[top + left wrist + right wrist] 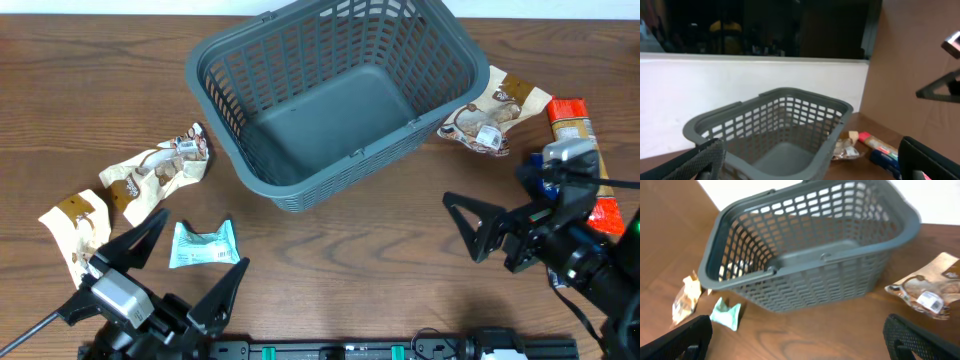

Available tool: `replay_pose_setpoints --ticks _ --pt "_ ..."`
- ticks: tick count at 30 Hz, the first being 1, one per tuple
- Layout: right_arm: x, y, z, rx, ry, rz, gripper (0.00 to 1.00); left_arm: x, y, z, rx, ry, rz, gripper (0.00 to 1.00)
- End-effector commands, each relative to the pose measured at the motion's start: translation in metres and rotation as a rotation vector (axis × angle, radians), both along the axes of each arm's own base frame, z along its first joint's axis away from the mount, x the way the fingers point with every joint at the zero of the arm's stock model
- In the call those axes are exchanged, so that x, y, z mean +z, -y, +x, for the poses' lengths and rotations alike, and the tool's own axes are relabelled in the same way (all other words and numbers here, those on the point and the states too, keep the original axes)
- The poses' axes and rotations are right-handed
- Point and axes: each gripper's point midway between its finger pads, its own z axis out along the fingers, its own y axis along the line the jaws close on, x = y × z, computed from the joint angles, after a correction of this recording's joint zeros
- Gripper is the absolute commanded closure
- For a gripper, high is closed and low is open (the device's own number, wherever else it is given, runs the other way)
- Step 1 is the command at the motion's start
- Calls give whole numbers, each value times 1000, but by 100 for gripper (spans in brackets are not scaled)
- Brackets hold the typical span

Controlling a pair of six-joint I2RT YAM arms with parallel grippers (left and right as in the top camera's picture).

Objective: Pack container
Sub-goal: 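Move both grippers to the grey basket's side rims and grasp them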

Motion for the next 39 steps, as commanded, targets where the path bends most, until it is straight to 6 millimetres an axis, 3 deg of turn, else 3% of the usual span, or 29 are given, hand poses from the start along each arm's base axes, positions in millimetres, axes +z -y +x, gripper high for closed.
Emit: replay_pose_setpoints --ticks 1,4,8,14,18,20,29,36,39 --pt "26 22 3 -156 38 -6 1 -2 5 -5 -31 -46 2 1" --pt "33 35 7 -230 -24 -42 1 -23 5 -3 -32 -216 -10 1" --pt "38 41 17 -257 -123 -76 1 -37 5 -4 -39 -412 -3 1" --pt "69 40 36 -250 -167 -79 1 -56 9 -15 -81 -805 22 1" --pt "90 12 43 -91 -108 -5 1 -60 11 -7 -91 -960 -46 1" --pt "92 11 43 -85 -105 0 1 -67 11 -5 -79 -1048 -90 1" --pt "96 17 36 -72 -47 -83 1 -73 10 9 -64 -1128 -131 1" --pt "92 63 42 -309 -41 -231 1 -77 9 5 -50 -1162 -138 1" --pt "90 71 47 -348 -46 -258 1 -77 9 5 -45 -1160 -136 1"
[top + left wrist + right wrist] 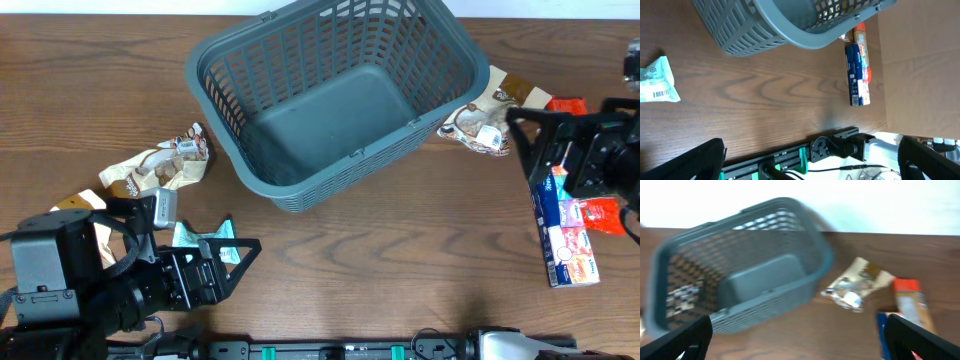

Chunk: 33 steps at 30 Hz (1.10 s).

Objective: Pack container
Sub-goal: 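Move both grippers to the grey basket's side rims and grasp them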

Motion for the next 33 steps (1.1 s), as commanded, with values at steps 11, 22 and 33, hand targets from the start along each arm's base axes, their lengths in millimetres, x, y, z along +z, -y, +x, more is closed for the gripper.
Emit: replay_pose_setpoints --ticks 11,22,33 --pt "9 21 33 -64 58 -121 1 1 -2 0 -1 14 18 1" --pt "-13 35 95 -76 11 -251 1 -7 -16 5 71 -7 85 1" --pt "-42 2 150 106 -27 -165 38 -3 0 -9 27 -70 -23 46"
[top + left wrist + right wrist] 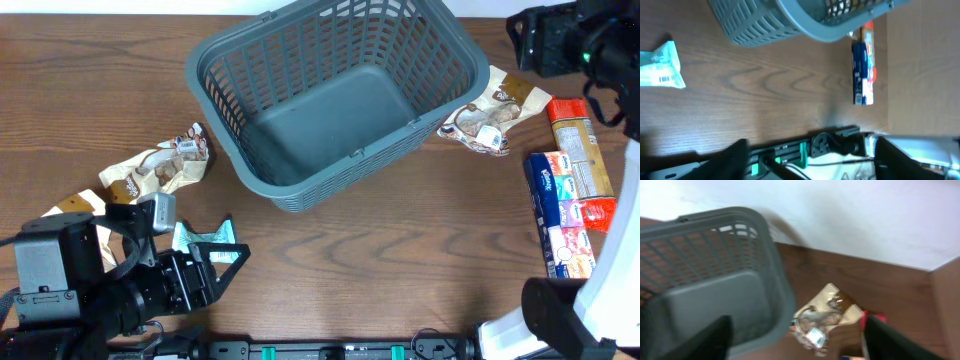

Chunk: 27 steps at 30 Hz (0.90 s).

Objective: Pack container
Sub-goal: 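Move both grippers to the grey basket's side rims and grasp them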

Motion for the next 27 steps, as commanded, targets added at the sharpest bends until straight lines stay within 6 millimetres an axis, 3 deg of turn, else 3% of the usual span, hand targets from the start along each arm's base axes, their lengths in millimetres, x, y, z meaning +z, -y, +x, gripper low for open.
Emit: replay_pose_setpoints --ticks 1,5,6,7,16,20,23,27 --pt "-8 -16 7 85 -24 46 44 5 3 -2 -5 -2 -27 57" --pt "-17 -24 14 116 -51 82 76 5 3 -2 43 -46 -59 81" --pt "-17 -24 14 112 -52 88 86 5 3 -1 53 -54 -66 93" --pt "-16 -24 15 107 -50 95 99 5 3 -1 63 -62 -72 94" --pt "-6 -22 25 52 -5 162 99 5 3 10 133 -90 -122 94" --pt "-17 -24 29 65 -42 163 99 -8 2 18 188 -159 -162 94" --pt "-31 -43 29 199 -88 176 99 -16 10 20 159 -195 -202 94" --pt "-39 -66 30 328 -115 235 99 -12 33 25 50 -179 -291 94"
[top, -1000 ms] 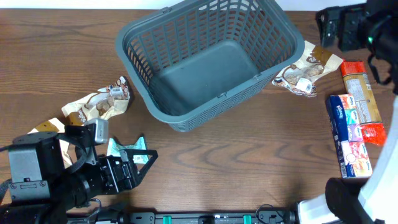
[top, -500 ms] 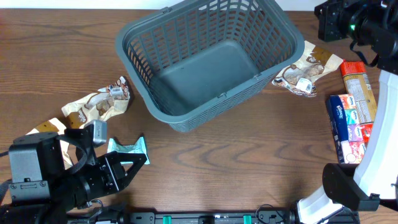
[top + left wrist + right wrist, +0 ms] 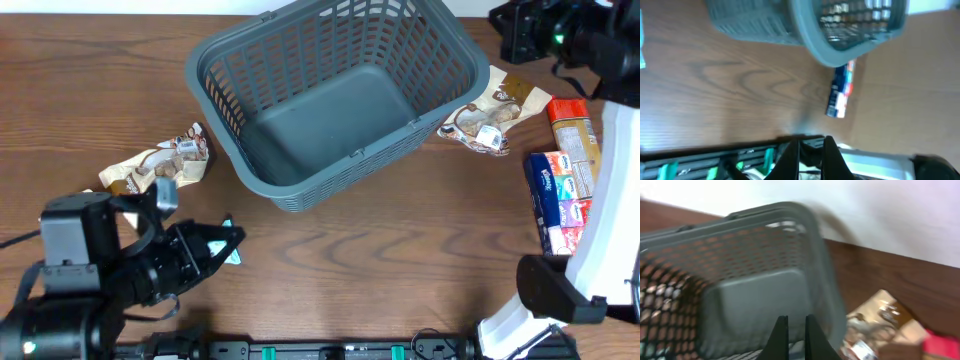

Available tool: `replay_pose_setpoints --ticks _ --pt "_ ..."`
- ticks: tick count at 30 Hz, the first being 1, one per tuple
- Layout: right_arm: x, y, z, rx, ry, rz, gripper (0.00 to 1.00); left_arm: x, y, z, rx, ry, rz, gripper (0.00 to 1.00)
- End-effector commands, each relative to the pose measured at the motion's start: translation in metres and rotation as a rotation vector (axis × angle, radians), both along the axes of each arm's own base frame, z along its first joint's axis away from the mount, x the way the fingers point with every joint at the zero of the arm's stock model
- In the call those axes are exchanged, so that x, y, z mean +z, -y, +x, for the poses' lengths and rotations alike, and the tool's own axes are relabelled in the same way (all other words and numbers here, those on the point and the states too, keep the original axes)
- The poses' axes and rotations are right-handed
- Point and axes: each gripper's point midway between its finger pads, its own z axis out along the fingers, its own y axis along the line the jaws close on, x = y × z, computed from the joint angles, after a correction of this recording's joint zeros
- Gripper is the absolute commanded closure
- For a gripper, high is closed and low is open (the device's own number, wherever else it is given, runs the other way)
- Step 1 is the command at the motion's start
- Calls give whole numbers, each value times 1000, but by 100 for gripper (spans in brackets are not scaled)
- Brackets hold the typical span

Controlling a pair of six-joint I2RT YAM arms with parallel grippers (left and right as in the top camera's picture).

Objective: Pack container
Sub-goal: 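Move both grippers to the grey basket's side rims and grasp them, then push the grey basket back across the table with both grippers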

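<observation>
The grey slatted basket (image 3: 330,100) stands empty at the back middle; it also shows as the basket (image 3: 740,275) in the right wrist view and the basket (image 3: 805,25) in the left wrist view. My left gripper (image 3: 222,242) hangs at the front left with its fingers together and nothing between them, covering most of a teal packet (image 3: 232,256). My right gripper (image 3: 508,28) is high at the back right, its fingers (image 3: 781,337) together and empty, facing the basket. A brown-and-white snack bag (image 3: 155,168) lies left of the basket.
Right of the basket lie another snack bag (image 3: 492,115), an orange packet (image 3: 572,135) and a blue box (image 3: 558,200), the blue box (image 3: 839,97) also in the left wrist view. A rail with green clips (image 3: 740,162) runs along the table's front edge.
Both grippers were wide open and now have their fingers together, empty. The left gripper has turned a little towards the basket. The right gripper has shifted slightly left at the back right corner.
Both grippers were open low at the front, left and right. Then the left pointed down over the teal packet and the right stood by the packets at the right. The right then rose to the back right corner. Now both are shut; nothing on the table has moved.
</observation>
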Motion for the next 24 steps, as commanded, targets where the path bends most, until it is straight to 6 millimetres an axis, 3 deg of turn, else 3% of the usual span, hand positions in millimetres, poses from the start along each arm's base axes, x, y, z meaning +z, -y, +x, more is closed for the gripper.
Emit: replay_pose_setpoints --ticks 1,5,14,20,24 --pt "-10 -24 3 138 -21 57 99 5 22 -3 -70 -34 -110 94" --pt "-22 -29 5 156 -59 46 99 13 46 2 -145 23 -133 94" --pt "-35 -30 4 167 -106 41 99 2 90 3 -179 55 -37 94" --pt "-34 -35 2 189 -108 62 99 -21 114 3 -223 -24 17 94" --pt "-35 -35 1 189 -116 63 99 -36 119 9 -205 -49 76 94"
